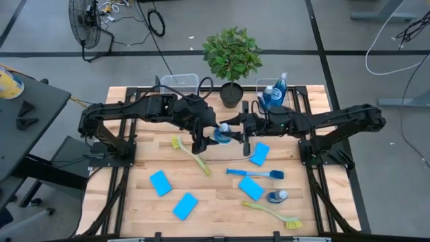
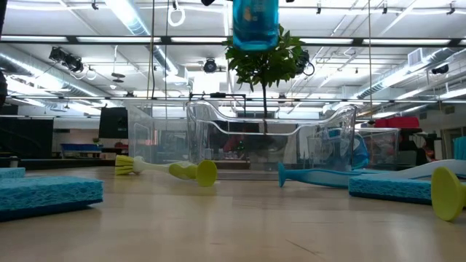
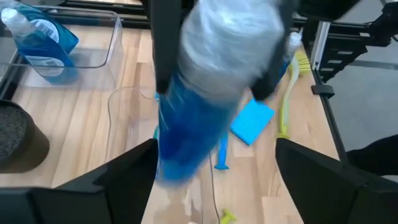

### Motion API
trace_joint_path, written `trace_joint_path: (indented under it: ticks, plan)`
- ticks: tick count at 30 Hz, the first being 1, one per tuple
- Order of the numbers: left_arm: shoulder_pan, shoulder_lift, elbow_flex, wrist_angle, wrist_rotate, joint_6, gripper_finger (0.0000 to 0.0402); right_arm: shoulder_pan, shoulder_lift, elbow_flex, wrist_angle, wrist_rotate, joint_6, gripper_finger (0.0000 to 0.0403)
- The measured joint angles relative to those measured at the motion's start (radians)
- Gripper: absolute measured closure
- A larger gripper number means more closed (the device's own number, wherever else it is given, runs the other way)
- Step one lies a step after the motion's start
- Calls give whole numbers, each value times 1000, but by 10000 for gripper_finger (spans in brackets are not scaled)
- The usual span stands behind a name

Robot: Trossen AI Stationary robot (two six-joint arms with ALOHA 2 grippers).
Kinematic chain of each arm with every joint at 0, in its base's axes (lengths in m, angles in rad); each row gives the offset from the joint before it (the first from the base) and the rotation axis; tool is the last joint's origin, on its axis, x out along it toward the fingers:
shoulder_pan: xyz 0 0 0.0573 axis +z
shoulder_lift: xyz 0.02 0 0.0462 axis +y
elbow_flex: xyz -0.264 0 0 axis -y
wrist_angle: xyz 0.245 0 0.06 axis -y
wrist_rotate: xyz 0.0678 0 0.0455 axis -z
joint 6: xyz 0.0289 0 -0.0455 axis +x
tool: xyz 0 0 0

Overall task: Pick & Place Kitchen Sink Supplies
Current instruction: Put the dish soap into the top transparent bin

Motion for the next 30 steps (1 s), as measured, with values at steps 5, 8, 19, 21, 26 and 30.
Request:
trace_joint_path:
  ticks: [5,8,19,21,26,30]
  plan:
    - [0,0,0,0,-1,0,82,-1,-66,0,-153,60,-2,270]
    - [0,0,0,1,-7,0,83,-1,-103,0,-238,92,-1,270]
    - [0,0,0,2,-10,0,83,0,-252,0,-443,281,-4,271]
    - [0,0,0,2,-11,0,83,0,-278,0,-473,338,-5,271]
    - [0,0,0,2,-10,0,83,0,-332,0,-545,508,-4,271]
    - [0,0,0,2,-10,0,83,-1,-365,0,-609,656,0,271]
